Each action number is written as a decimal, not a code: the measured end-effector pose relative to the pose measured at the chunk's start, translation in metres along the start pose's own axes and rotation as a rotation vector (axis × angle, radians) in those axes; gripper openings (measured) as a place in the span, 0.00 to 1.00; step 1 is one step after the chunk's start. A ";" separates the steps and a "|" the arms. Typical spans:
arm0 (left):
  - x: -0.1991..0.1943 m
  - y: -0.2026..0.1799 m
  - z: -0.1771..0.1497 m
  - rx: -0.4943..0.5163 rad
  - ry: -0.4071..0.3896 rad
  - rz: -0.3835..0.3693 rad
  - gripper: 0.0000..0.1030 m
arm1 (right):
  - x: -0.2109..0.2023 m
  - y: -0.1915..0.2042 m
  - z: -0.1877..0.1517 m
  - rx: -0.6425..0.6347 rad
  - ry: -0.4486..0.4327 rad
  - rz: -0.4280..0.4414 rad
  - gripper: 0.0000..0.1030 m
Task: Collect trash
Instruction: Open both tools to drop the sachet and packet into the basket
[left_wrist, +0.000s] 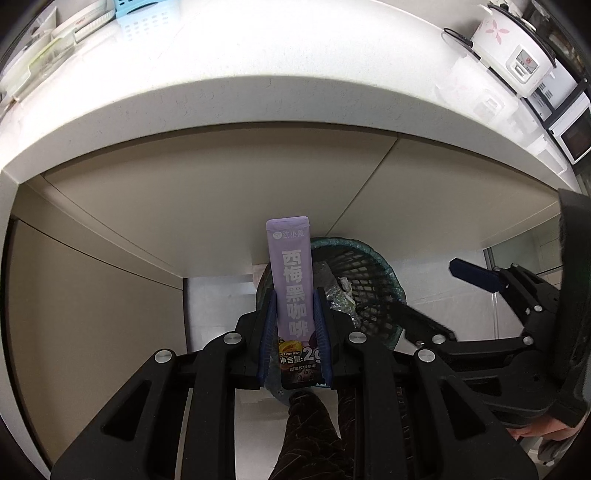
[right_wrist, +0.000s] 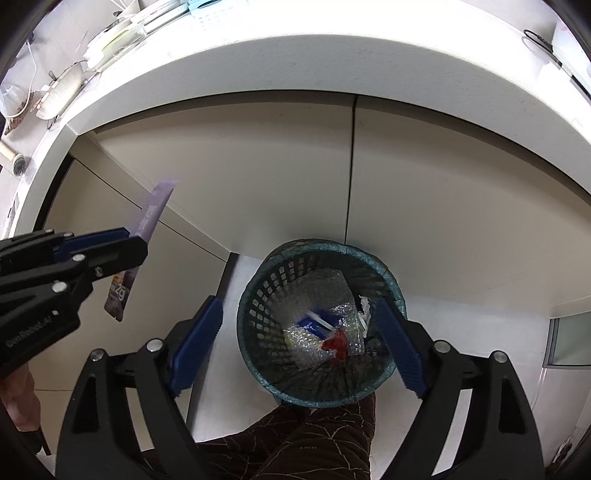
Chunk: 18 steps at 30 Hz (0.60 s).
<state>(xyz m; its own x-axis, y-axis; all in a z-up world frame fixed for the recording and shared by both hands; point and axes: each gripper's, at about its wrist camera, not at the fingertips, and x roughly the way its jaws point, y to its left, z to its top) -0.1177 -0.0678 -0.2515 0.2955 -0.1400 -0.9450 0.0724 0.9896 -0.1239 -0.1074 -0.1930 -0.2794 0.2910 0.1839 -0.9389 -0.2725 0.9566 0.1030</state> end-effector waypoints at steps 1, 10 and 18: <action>0.003 0.000 -0.001 0.000 0.003 -0.002 0.20 | -0.001 0.000 0.000 0.003 -0.002 -0.004 0.79; 0.040 -0.026 -0.007 0.056 0.039 -0.029 0.20 | -0.041 -0.033 0.001 0.079 -0.066 -0.054 0.82; 0.068 -0.050 -0.016 0.105 0.087 -0.063 0.20 | -0.073 -0.068 -0.001 0.154 -0.116 -0.096 0.82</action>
<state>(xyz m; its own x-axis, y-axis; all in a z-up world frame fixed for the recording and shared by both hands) -0.1161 -0.1264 -0.3143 0.2039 -0.1934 -0.9597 0.1890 0.9696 -0.1553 -0.1110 -0.2715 -0.2184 0.4151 0.1062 -0.9036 -0.0973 0.9926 0.0720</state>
